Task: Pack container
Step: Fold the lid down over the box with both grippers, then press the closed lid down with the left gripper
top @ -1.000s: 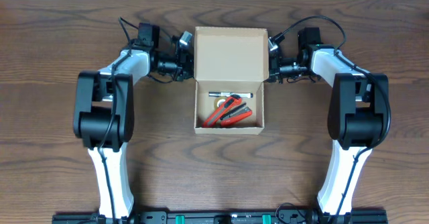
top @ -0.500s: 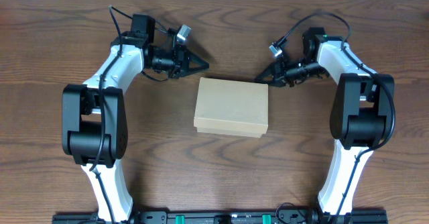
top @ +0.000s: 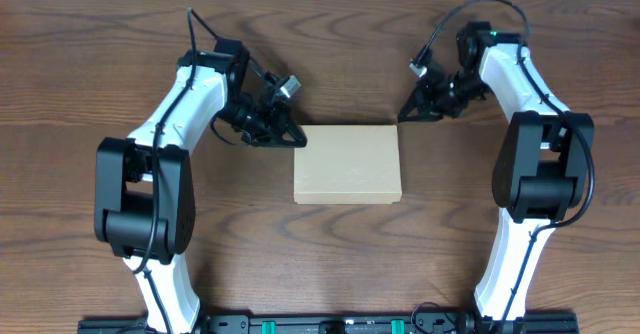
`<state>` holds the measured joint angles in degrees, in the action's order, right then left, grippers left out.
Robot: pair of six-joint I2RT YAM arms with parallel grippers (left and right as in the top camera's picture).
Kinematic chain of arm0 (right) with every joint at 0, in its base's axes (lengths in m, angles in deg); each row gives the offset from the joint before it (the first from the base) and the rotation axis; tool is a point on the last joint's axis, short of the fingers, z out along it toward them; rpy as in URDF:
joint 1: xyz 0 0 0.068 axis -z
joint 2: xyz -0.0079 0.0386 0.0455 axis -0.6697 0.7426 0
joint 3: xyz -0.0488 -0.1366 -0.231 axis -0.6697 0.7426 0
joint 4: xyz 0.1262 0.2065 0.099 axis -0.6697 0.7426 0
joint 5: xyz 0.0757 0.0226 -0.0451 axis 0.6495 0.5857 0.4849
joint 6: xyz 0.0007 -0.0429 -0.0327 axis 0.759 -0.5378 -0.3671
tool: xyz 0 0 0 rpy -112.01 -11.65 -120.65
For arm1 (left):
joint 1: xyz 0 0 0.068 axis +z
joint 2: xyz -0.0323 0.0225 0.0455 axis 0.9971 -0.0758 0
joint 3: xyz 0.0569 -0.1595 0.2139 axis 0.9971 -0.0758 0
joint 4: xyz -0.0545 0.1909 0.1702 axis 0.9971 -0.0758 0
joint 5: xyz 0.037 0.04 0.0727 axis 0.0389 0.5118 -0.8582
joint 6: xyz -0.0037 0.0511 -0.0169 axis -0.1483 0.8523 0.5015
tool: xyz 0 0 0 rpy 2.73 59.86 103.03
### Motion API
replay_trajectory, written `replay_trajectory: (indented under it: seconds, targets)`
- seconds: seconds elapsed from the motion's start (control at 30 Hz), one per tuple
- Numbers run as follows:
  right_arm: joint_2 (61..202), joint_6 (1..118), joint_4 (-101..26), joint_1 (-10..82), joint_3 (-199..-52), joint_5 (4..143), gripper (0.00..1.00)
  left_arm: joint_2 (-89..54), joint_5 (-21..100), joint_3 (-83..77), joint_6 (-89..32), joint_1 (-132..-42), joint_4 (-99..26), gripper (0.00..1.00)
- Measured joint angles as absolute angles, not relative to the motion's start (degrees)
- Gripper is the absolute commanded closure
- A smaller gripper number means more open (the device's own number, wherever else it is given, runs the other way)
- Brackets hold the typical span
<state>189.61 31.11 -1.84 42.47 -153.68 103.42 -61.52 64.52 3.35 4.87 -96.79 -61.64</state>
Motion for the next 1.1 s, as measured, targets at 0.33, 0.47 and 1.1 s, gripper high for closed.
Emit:
replay_trajectory:
  seconds: [0.33,0.47,1.1]
  targets:
    - [189.6,30.3,3.8,42.2,-163.4,97.0,0.96,-55.7,47.7,5.4,6.8,-96.9,-62.5,0.55]
    - [189.6,29.9,5.2,41.6,-166.6,95.6,0.97,-52.3,41.4,5.8,6.6,-96.7,-62.8,0.45]
    - [189.6,30.6,6.4,41.2,-168.7,88.4,0.98,-38.4,22.5,6.0,5.7,-104.9,-65.3,0.57]
